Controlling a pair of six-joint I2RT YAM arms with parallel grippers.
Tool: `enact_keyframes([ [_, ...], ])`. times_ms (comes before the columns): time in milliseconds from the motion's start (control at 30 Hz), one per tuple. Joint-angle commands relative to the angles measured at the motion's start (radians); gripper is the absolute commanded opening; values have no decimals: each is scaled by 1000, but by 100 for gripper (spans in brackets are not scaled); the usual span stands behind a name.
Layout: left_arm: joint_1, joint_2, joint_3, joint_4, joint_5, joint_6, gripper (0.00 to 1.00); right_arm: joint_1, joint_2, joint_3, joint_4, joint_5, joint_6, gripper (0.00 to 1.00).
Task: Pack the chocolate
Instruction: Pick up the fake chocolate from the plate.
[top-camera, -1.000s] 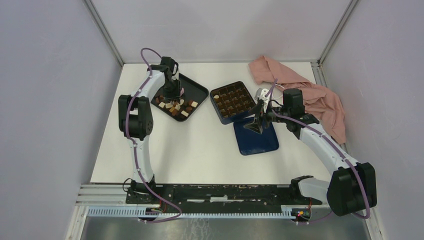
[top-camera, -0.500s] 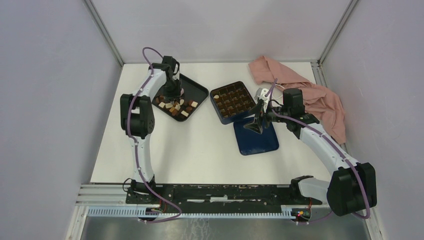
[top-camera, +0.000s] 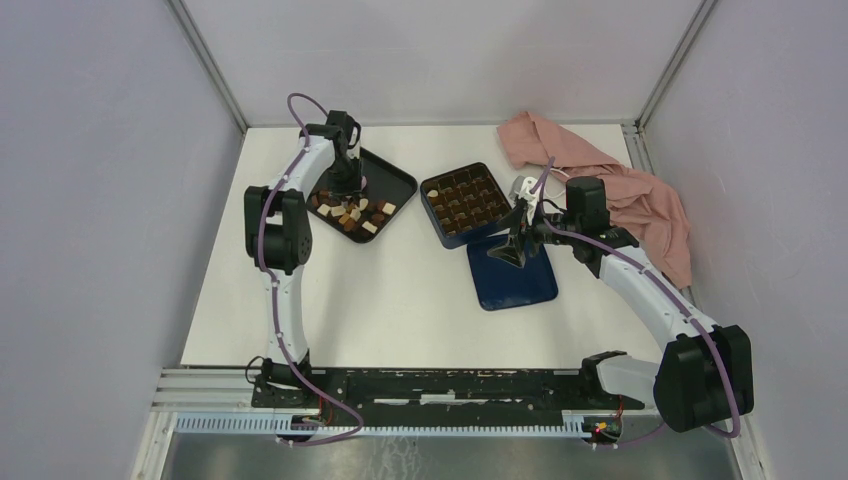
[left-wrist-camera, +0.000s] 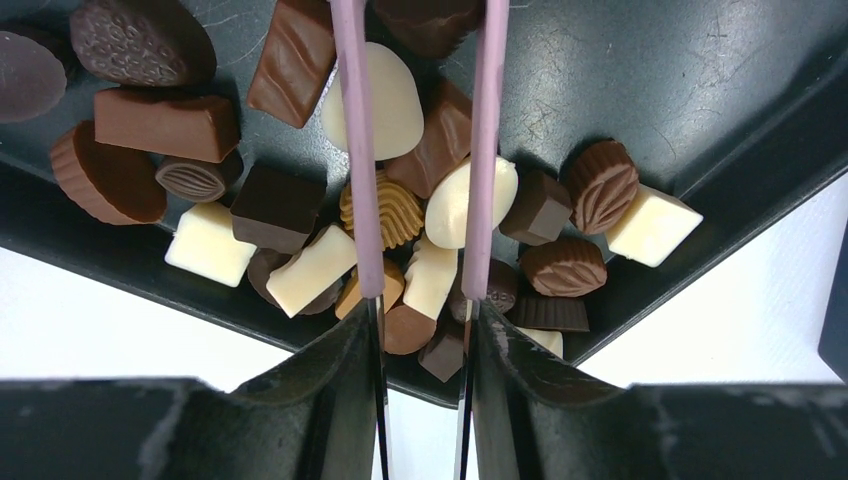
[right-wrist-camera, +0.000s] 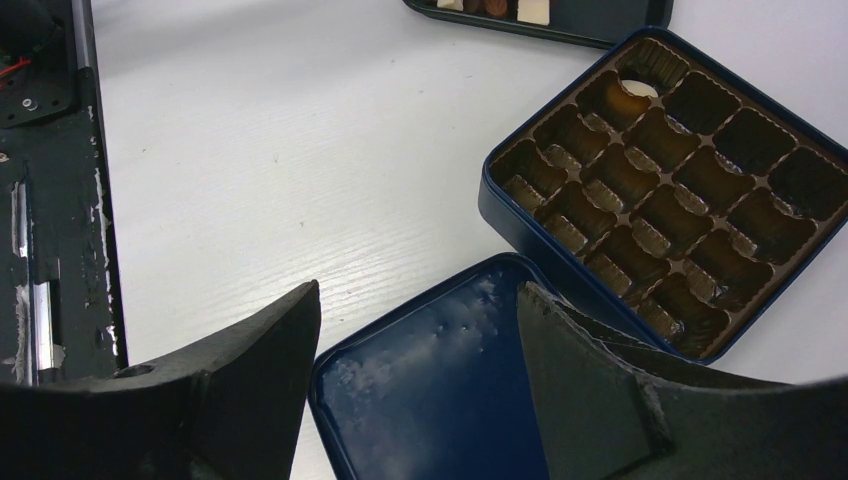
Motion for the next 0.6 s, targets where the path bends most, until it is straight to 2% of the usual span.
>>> enact_keyframes([
  [0,-6,-1,45,-16,-5,59,37,5,1,42,16,-7,-15,78],
  [133,-7,-9,45,-15,-5,58,27,6,1,42,16,-7,-15,78],
  [267,-8,-29,44,-9,-5,56,11,5,3,42,16,-5,-16,78],
  [367,-7,-47,36,4,-3,53,4,6,2,43,16,-4,-17,78],
  [567,-7,-77,4,32,-3,47,2,6,2,44,16,-3,-18,78],
])
